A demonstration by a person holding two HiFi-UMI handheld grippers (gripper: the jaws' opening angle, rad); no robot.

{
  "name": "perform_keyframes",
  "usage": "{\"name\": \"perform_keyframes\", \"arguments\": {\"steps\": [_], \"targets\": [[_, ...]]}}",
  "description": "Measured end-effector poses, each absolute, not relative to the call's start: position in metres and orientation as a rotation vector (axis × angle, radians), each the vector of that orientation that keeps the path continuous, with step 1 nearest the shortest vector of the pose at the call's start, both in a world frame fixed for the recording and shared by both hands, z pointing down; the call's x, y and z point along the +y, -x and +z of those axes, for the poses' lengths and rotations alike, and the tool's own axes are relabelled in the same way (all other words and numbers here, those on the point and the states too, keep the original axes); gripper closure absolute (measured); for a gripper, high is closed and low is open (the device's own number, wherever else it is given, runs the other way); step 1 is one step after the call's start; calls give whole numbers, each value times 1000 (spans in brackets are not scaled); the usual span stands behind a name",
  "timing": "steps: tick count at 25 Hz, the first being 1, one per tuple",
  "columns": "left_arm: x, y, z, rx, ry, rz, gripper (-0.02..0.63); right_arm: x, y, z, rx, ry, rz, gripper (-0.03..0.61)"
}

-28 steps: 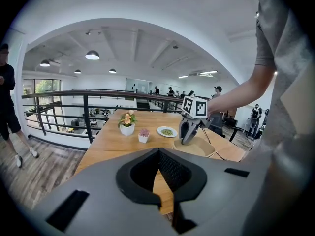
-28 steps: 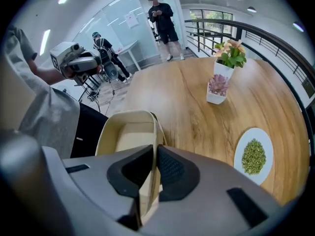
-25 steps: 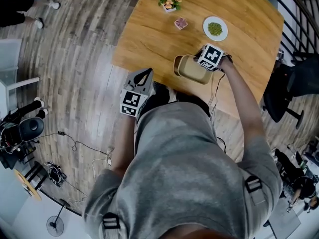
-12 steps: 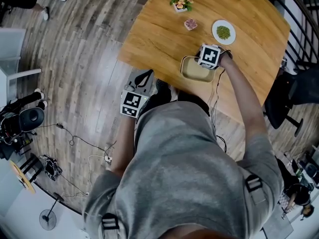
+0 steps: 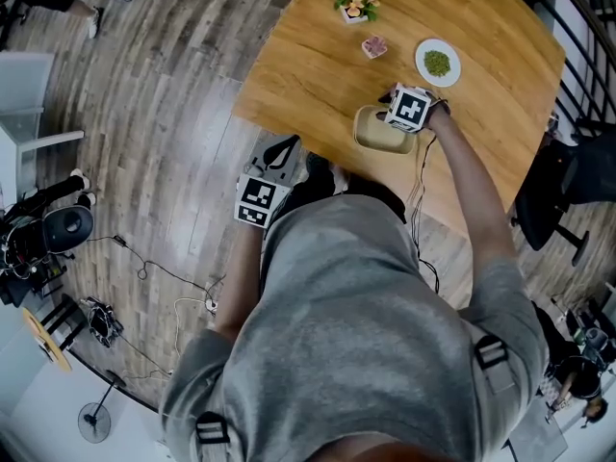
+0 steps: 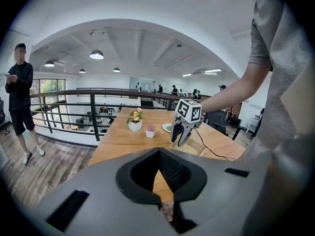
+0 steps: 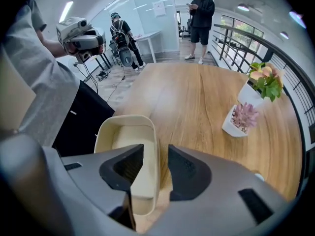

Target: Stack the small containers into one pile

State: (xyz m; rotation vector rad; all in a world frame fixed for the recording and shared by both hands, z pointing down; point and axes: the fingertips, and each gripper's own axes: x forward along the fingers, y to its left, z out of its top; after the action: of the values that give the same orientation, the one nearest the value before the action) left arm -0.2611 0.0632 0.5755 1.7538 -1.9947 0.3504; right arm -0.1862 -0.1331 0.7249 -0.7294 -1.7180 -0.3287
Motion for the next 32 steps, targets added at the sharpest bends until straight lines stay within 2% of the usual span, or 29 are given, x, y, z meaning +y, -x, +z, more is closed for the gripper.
{"name": "perform_keyframes", "arguments": {"steps": [7, 13, 15, 23, 32], "targets": [[53, 262, 573, -1961, -1808, 346, 597, -134, 181, 714, -1867, 647, -155, 377], [35, 257, 571, -1906, -1883, 333, 596, -145, 174, 687, -2066, 478, 0, 382], [29, 255, 570, -1874, -1915, 335, 597, -150, 166, 681, -2109, 420, 17, 403], [-15, 244, 550, -1838, -1974, 339, 597, -168, 113, 649, -2329, 199, 64, 570], [-51, 194, 537, -1874, -1960, 392, 597, -192, 50, 633, -2403, 44, 111, 572]]}}
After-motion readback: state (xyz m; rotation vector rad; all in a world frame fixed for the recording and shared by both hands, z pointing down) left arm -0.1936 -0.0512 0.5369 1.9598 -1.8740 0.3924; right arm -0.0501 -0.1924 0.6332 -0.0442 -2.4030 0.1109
